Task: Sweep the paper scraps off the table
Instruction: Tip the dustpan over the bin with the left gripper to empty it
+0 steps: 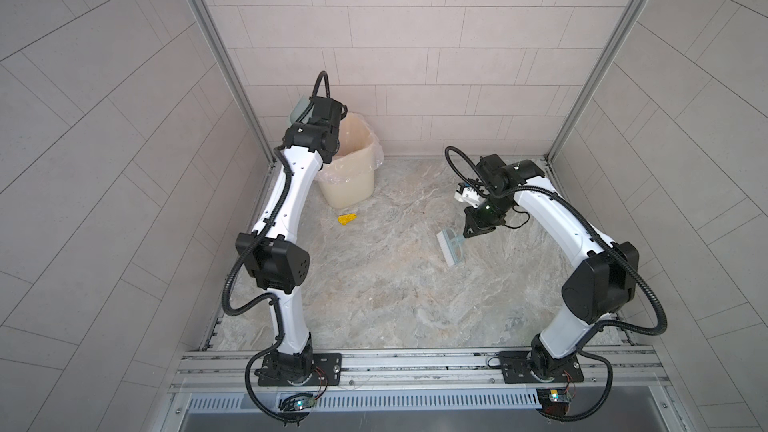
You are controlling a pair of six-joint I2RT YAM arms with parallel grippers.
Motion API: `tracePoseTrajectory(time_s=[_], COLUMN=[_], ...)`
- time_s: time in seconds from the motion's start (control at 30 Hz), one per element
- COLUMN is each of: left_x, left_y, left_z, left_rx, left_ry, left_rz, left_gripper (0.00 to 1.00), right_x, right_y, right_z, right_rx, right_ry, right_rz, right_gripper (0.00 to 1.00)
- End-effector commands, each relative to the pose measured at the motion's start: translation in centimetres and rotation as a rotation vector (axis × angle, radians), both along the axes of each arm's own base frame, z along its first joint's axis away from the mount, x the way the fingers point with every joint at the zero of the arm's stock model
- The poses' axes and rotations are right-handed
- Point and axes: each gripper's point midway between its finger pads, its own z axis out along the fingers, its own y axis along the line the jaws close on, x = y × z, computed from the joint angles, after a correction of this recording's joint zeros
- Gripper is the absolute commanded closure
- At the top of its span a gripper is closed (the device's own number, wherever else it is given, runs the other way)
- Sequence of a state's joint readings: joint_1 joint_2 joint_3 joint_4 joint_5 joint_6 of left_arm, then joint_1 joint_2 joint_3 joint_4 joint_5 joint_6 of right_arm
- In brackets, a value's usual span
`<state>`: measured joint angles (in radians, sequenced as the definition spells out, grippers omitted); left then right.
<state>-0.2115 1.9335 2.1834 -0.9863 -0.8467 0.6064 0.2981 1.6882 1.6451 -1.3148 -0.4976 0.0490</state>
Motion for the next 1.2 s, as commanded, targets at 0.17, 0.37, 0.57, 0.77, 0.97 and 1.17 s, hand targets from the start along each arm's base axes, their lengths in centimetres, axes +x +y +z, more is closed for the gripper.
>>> tracePoseTrajectory(time_s=[0.17,0.37,0.57,0.77,0.97,1.17], left_x=[0.8,1.1,0.9,0.6,-1.0,-5.2], left_y=[-0.6,-0.8,-1.1,-1.2,-1.6,-1.5], left_z=[4.6,5.7,5.1,5.5,6.2,5.3], left_rx=[0.423,0.527,0.555,0.543,0.404,0.132], left_ry=[-0.003,-0.011,0.003,-0.025,-0.129,-0.252], left_rz=[-0.042,-0.075,-0.104,-0.100,-0.067,-0.028], left_gripper=[1.00,1.00,1.00,1.00,1.00,1.00], right_x=[-0.4,-0.5,-0.5,-0.5,-0.1,1.0], right_y=[0.2,0.4,0.5,0.7,2.8,7.9], right_z=[1.0,1.1,1.2,1.3,1.2,0.9], right_rx=[0.017,0.022,0.025,0.028,0.081,0.224], right_ry=[0.001,-0.002,-0.007,-0.009,-0.029,-0.068], right_rz=[-0.002,0.002,0.004,0.000,-0.013,-0.042], right_gripper=[1.00,1.00,1.00,1.00,1.00,1.00])
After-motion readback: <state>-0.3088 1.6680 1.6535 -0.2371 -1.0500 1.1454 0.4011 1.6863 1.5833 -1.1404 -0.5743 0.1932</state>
